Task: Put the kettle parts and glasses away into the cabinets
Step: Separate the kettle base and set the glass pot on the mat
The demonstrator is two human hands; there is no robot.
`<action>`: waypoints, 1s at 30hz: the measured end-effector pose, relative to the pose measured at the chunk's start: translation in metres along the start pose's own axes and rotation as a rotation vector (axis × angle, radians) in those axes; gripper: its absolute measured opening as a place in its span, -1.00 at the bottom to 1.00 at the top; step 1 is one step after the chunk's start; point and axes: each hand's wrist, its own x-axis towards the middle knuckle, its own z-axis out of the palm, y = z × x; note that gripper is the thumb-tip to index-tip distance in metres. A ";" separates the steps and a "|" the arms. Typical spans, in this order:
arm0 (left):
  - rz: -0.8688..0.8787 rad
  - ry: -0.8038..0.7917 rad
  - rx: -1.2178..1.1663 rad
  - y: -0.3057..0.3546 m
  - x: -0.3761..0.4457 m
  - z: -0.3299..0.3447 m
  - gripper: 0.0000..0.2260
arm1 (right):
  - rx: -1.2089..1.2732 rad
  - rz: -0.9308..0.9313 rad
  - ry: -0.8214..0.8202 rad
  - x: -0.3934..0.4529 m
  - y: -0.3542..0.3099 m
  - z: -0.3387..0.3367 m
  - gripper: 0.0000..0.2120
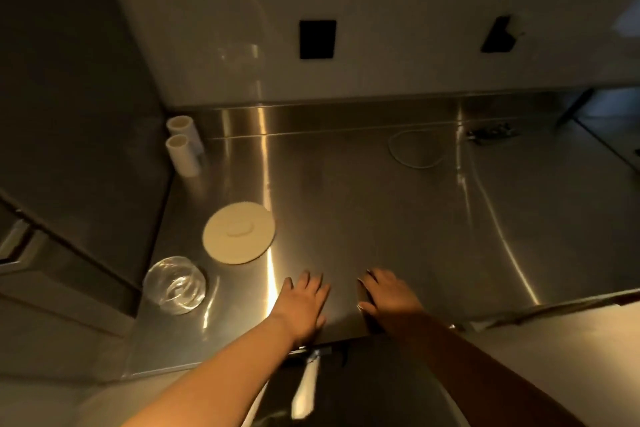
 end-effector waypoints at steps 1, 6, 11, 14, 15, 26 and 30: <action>0.003 0.018 0.019 0.014 0.008 -0.002 -0.43 | 0.000 -0.013 0.031 -0.008 0.015 0.002 -0.52; -0.046 0.071 -0.001 0.092 0.052 -0.021 -0.46 | 0.095 0.002 0.033 -0.042 0.112 0.021 -0.57; -0.086 0.039 -0.081 0.171 0.099 -0.039 -0.50 | 0.139 0.027 0.086 -0.069 0.218 0.022 -0.61; 0.011 0.072 -0.123 0.215 0.133 -0.049 -0.51 | 0.145 0.105 0.023 -0.086 0.270 0.014 -0.64; 0.042 0.046 -0.106 0.231 0.143 -0.054 -0.49 | 0.131 0.111 0.014 -0.091 0.284 0.009 -0.59; 0.242 0.064 0.026 0.376 0.307 -0.113 -0.53 | 0.115 0.285 0.027 -0.111 0.460 -0.020 -0.55; 0.346 0.111 0.042 0.434 0.374 -0.145 -0.55 | 0.129 0.344 0.014 -0.115 0.538 -0.028 -0.56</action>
